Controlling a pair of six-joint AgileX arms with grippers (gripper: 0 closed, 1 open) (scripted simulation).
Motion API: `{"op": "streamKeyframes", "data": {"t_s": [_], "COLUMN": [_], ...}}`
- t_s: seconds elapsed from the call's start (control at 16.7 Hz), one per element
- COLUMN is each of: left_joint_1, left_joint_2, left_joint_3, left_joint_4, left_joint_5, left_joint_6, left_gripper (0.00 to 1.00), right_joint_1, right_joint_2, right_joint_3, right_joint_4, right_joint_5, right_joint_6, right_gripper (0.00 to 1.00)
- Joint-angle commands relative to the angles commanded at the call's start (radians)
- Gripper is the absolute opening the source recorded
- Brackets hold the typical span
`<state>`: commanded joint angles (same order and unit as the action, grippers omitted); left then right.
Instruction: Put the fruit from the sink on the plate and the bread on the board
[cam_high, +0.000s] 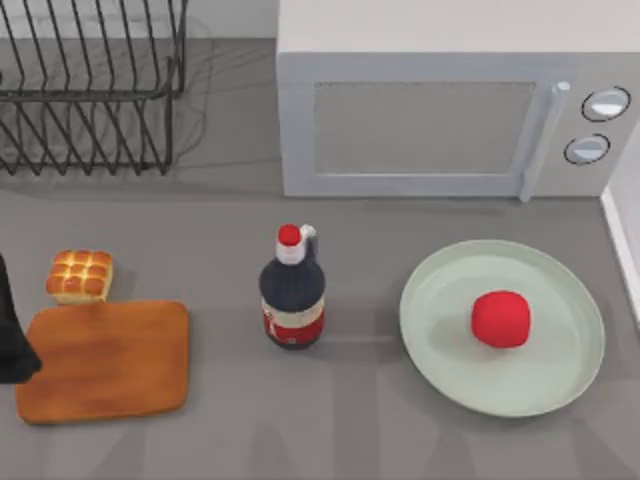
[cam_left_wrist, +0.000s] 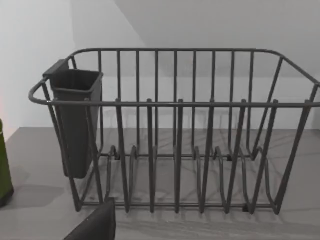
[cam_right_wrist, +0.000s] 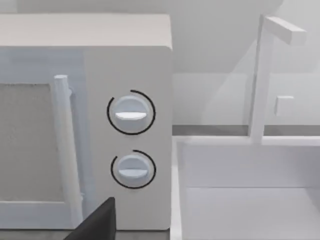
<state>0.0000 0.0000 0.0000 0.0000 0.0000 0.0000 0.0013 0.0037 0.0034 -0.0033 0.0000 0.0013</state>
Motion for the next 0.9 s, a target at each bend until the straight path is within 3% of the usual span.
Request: {"op": "streamKeyframes", "data": {"t_s": [0.48,0.9], "left_joint_1": [-0.005,-0.024], "left_joint_2": [0.03,0.405], "left_joint_3": [0.016,0.288], "left_joint_4": [-0.021,-0.218], "left_joint_5": [0.004,0.004], "left_joint_6": [-0.001,-0.011], "left_gripper": [1.0,1.0], "right_joint_1": [-0.001,-0.001], "right_joint_2": [-0.004,-0.004], "right_joint_3": [-0.003,-0.003], "right_joint_4": [0.003,0.003], "right_joint_5": [0.0,0.0], "right_joint_6": [-0.001,-0.001], "right_gripper": [1.0,1.0]}}
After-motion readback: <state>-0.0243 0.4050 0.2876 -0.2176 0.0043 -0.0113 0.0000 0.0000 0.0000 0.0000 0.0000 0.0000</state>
